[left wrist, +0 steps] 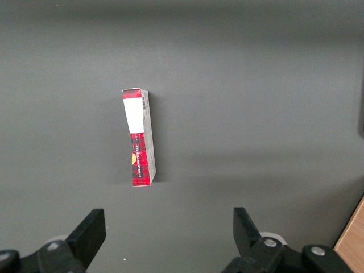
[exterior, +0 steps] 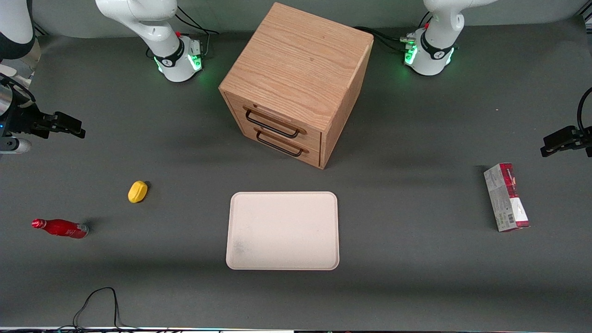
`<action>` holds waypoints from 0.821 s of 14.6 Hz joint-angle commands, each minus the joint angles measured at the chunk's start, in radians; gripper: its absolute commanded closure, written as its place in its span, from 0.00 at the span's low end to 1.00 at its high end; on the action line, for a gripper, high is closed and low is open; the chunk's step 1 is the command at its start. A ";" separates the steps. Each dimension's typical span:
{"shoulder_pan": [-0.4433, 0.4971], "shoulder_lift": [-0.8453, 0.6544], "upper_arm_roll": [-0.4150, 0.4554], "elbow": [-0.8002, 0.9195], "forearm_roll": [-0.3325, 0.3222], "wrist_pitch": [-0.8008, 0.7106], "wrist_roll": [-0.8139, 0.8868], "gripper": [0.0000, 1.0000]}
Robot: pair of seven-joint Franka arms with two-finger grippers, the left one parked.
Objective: Place coke bottle on tray
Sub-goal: 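Move the right gripper out toward the red coke bottle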
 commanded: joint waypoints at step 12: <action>-0.030 0.441 -0.155 0.452 -0.002 0.017 -0.305 0.00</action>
